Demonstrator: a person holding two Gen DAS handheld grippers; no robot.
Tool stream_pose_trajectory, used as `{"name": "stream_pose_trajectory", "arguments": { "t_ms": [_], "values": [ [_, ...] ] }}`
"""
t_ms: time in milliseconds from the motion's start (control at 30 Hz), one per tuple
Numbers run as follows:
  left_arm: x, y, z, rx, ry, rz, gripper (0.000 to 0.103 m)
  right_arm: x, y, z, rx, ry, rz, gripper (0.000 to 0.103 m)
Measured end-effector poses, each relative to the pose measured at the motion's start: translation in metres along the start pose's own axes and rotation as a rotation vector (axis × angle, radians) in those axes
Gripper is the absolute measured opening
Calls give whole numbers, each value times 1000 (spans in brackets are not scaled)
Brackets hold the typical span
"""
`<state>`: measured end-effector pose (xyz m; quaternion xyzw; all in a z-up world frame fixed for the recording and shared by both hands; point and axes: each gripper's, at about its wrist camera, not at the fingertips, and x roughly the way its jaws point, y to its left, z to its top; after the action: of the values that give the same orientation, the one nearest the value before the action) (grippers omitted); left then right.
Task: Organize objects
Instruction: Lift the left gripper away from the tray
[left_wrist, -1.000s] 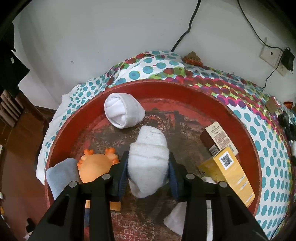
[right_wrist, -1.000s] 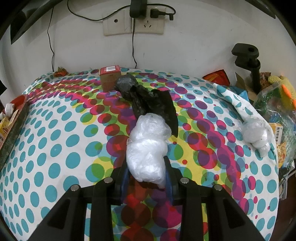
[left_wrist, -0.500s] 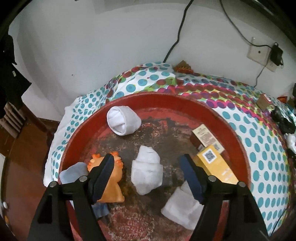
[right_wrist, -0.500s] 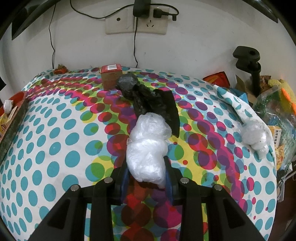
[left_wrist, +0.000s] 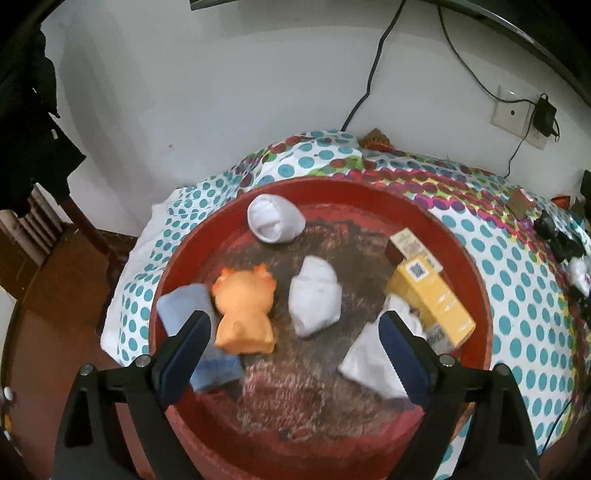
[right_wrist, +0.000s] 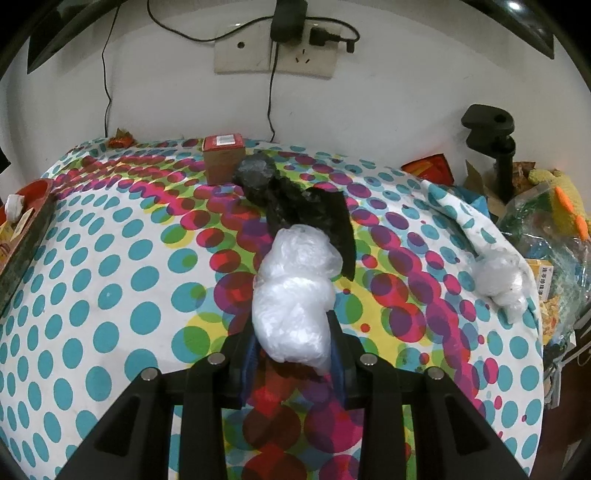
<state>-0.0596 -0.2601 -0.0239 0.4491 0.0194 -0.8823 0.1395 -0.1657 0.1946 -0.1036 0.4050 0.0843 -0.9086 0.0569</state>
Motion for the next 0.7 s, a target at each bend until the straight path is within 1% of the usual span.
{"name": "stream_pose_trajectory", "arguments": {
  "t_ms": [200, 267, 367, 433, 533, 600, 700],
  "values": [
    [-15, -3, -21, 42, -34, 60, 94, 0, 7, 0, -29, 5, -12, 33],
    [-21, -3, -26, 49, -51, 76, 96, -2, 9, 0, -22, 3, -8, 33],
    [-30, -7, -32, 86, -85, 110, 101, -8, 14, 1, -2, 1, 13, 33],
    [-34, -8, -34, 93, -93, 98, 101, -11, 19, 3, -10, 5, 13, 33],
    [-38, -5, -36, 67, -90, 43, 101, -18, 31, 8, -8, 13, 29, 33],
    [-37, -3, -37, 50, -87, 41, 101, -24, 39, 10, 1, 14, 44, 33],
    [-36, 4, -39, 20, -81, 37, 101, -34, 59, 11, 4, 12, 94, 33]
  ]
}}
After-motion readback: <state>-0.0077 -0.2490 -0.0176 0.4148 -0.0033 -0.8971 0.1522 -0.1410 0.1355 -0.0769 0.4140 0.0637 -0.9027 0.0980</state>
